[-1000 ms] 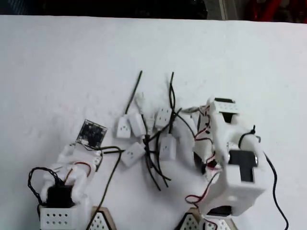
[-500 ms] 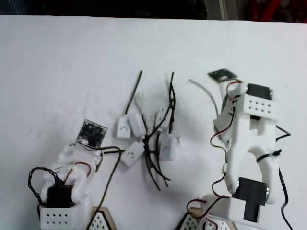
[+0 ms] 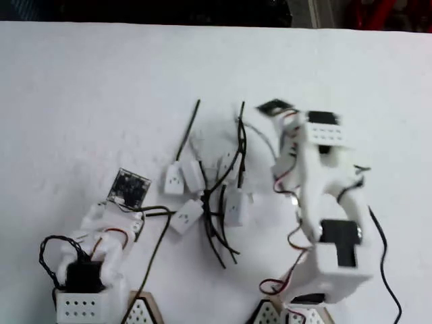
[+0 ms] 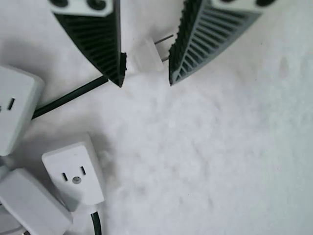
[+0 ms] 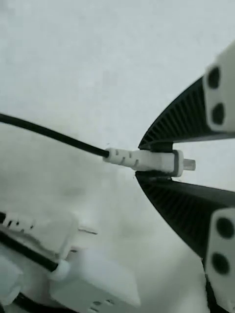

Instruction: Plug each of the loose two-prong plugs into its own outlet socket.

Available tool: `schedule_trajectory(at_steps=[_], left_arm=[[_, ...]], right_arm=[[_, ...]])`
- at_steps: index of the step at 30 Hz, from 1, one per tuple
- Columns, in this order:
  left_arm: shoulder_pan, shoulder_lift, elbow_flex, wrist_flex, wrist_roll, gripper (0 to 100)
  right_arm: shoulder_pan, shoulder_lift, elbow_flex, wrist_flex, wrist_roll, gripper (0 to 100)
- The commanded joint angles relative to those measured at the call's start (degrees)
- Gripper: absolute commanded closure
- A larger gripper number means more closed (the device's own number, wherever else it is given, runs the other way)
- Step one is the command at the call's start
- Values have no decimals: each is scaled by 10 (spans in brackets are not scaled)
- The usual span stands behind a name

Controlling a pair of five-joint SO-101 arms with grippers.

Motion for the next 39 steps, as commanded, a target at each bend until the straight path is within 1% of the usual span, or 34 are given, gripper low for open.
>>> schedule_trajectory(at_steps=[1, 7, 11, 13, 19, 22, 24, 28, 34, 37, 39], left_arm=[[1, -8, -3, -14, -3, 839], [1, -8, -3, -15, -4, 839], [1, -8, -3, -15, -4, 839], [1, -8, -3, -15, -4, 839], [1, -8, -3, -15, -4, 839], [1, -8, -3, -15, -4, 839], [1, -8, -3, -15, -4, 839], [1, -8, -3, -15, -4, 839], [1, -8, -9, -20, -1, 839], [1, -8, -9, -47, 4, 841], [1, -8, -10, -69, 32, 840]], right_arm=[[-29, 54, -58, -8, -8, 981], [-32, 161, -159, 46, -32, 978], [-33, 206, -219, 103, -35, 931], [-33, 223, -240, 118, -35, 934], [-32, 248, -264, 134, -35, 940], [-32, 247, -265, 132, -34, 984], [-31, 243, -265, 134, -32, 980], [-23, 196, -264, 152, -32, 981], [-26, 59, -225, 167, -33, 981], [-35, -28, -193, 166, -34, 981], [-44, -80, -173, 166, -36, 981]])
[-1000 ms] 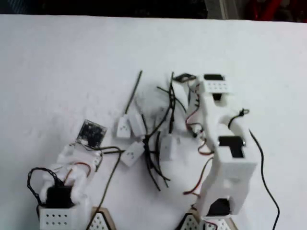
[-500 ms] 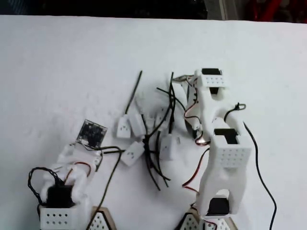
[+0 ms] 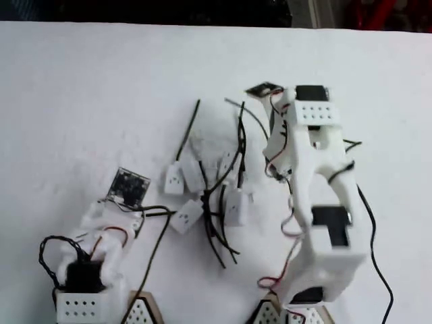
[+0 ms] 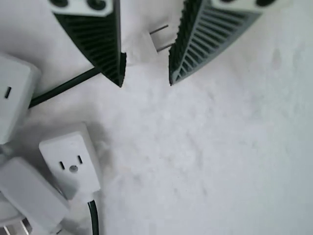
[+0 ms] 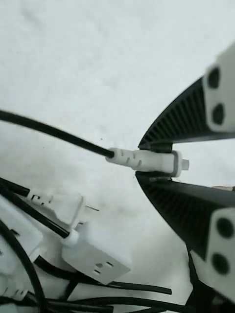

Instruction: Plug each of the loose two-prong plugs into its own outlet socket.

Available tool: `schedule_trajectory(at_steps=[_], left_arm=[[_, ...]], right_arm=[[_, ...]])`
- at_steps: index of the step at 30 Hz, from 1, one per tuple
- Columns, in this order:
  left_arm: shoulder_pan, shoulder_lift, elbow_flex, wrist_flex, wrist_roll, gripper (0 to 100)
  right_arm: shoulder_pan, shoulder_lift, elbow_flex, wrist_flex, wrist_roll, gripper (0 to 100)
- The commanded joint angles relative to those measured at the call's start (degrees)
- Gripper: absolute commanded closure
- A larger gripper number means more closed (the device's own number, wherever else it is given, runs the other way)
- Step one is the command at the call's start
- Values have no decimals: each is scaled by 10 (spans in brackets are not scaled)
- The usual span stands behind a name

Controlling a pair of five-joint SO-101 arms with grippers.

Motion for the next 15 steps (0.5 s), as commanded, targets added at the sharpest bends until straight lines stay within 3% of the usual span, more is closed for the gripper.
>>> schedule_trajectory(at_steps=[1, 9, 15], left_arm=[[1, -8, -14, -55, 46, 839], [5, -8, -131, -66, 127, 838], [5, -7, -141, -116, 168, 838]], right_arm=[[-24, -127, 23, 7, -6, 981], [-137, -336, 129, -15, -174, 981], [-240, -511, 277, -161, -282, 981]])
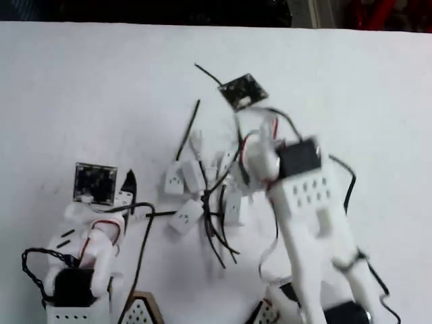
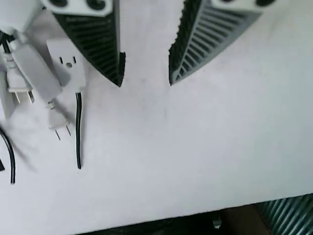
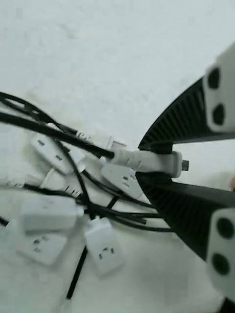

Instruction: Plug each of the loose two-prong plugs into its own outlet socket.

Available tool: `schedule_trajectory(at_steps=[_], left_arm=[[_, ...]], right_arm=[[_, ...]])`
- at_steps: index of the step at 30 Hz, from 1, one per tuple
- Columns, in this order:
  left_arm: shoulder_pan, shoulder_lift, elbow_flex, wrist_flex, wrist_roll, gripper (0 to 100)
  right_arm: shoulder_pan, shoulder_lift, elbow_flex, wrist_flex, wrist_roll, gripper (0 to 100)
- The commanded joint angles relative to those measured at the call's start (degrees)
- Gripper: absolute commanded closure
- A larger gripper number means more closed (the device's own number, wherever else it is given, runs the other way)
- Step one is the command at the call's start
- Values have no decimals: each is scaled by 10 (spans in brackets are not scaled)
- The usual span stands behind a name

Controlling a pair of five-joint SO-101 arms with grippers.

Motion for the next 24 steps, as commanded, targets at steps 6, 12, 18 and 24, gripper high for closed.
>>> schedule_trajectory(at_steps=[6, 12, 18, 24], left_arm=[[5, -7, 18, -116, 45, 837], [6, -7, 25, -143, 91, 751], [27, -7, 23, -139, 98, 740], [100, -7, 21, -138, 59, 740]], right_arm=[[-123, -236, 225, -214, -92, 981], [-166, -350, 373, -325, -52, 981], [-221, -455, 451, -345, -35, 981], [-265, -494, 486, -343, -34, 981]])
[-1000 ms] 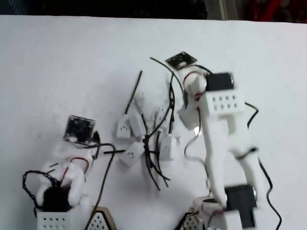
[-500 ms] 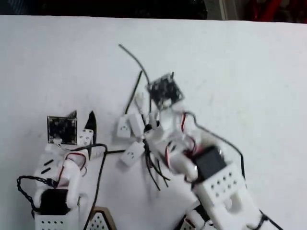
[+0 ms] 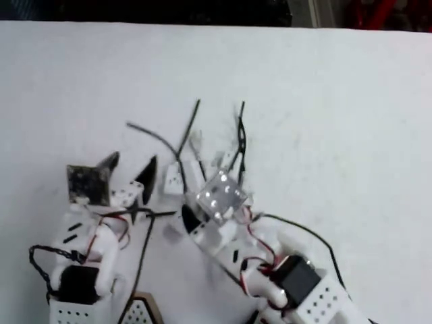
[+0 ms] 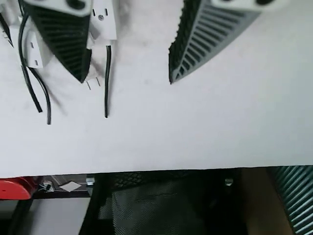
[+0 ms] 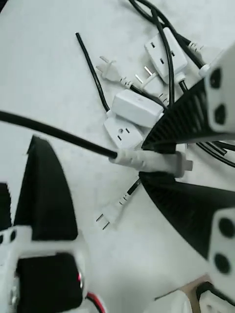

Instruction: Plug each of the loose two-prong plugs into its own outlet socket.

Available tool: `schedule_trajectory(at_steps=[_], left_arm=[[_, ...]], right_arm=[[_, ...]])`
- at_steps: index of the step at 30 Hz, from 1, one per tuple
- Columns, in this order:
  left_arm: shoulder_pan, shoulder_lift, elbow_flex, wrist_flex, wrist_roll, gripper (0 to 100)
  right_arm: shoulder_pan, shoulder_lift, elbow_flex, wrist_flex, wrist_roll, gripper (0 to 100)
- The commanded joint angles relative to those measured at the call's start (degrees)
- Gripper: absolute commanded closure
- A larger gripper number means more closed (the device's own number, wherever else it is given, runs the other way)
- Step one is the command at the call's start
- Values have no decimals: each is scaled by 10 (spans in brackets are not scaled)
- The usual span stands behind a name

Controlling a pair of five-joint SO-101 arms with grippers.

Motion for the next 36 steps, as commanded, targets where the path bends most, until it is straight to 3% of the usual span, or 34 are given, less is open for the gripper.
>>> schedule_trajectory(at_steps=[1, 8, 15, 20, 26, 32, 36], left_arm=[[52, -7, -12, -8, -27, 740], [143, -7, -104, 100, -27, 740], [227, -8, -104, 137, -63, 740], [191, -7, -111, 134, -60, 740], [83, -5, -110, 158, -70, 737], [79, 0, -112, 202, -119, 737], [78, 80, -120, 191, -136, 738]], right_arm=[[-14, -16, 3, -11, 5, 981], [-14, -16, 15, -14, 6, 981], [-14, -16, 15, -11, 6, 981], [-3, -16, 15, -13, 6, 981], [87, -16, 18, -25, 0, 981], [174, -15, 69, -97, -1, 981], [217, -15, 119, -159, -25, 981]])
